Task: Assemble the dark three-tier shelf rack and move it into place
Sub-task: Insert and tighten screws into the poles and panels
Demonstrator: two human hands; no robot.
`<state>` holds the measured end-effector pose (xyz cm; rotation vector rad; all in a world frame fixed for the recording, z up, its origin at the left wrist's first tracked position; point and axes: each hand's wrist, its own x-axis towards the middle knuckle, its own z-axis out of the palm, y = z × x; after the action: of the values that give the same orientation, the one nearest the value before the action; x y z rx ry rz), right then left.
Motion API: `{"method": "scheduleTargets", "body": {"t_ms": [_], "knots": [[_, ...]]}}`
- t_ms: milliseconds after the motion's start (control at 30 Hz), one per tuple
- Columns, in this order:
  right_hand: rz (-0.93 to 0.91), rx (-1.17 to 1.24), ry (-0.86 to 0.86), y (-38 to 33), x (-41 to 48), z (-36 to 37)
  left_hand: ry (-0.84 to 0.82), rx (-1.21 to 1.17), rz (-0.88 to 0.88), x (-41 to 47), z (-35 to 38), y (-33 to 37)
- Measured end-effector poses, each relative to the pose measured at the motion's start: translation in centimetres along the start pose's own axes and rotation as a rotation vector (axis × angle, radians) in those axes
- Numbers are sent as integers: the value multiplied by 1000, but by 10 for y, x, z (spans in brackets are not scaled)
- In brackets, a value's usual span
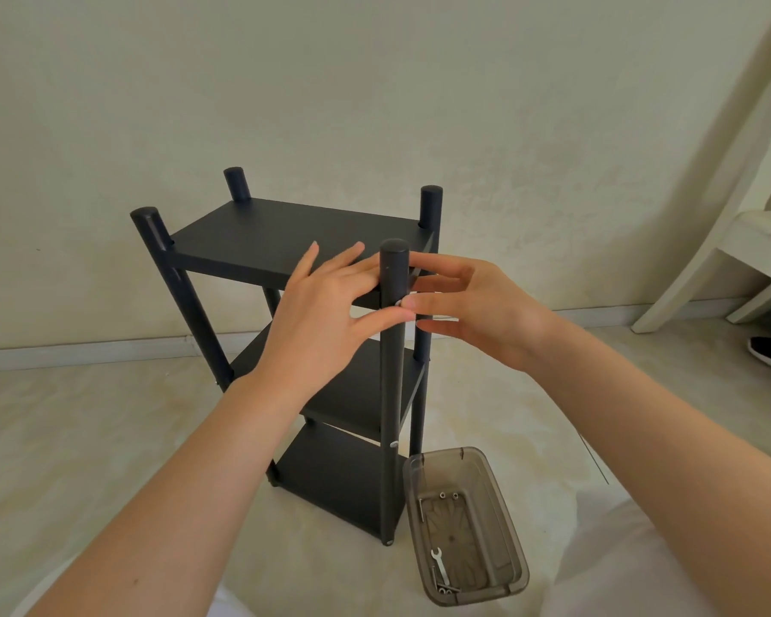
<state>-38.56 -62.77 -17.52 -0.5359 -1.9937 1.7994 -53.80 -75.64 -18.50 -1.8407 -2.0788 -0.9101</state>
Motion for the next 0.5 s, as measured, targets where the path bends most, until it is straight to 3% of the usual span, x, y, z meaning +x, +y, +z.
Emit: {"method": "scheduleTargets", "body": {"t_ms": [100,233,500], "knots": [[30,93,-21,-1,0,0,20,1,-11,-2,1,1],[131,395,101,-3,1,2,40,-10,-20,-2,2,3],[129,171,96,-4,2,15,63,37,0,-7,2,6]]}}
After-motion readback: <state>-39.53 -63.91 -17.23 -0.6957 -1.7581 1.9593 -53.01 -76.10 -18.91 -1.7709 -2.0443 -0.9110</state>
